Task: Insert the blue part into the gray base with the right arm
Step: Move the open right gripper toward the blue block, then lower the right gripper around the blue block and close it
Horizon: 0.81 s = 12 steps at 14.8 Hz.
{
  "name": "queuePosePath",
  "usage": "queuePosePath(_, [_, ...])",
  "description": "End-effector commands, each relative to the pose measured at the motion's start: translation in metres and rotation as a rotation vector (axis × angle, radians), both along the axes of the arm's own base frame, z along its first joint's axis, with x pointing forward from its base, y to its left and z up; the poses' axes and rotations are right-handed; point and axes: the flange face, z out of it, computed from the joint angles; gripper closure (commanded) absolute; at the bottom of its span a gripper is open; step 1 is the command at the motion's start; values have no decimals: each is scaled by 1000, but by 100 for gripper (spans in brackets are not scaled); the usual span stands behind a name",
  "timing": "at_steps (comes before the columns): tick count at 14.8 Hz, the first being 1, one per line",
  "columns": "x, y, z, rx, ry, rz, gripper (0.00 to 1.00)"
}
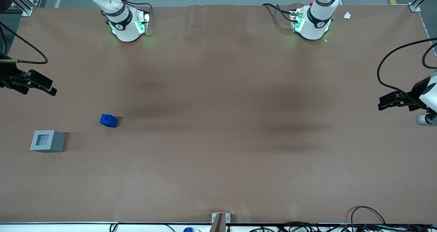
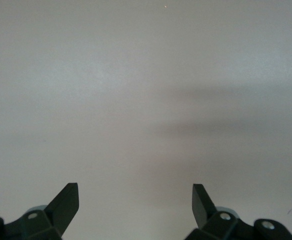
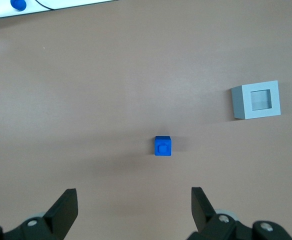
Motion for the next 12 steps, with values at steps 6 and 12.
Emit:
queuePosePath(6, [3,-3,-102,-24,74,14,0])
queuePosePath(12, [-2,6,-201,-32,61,22,0])
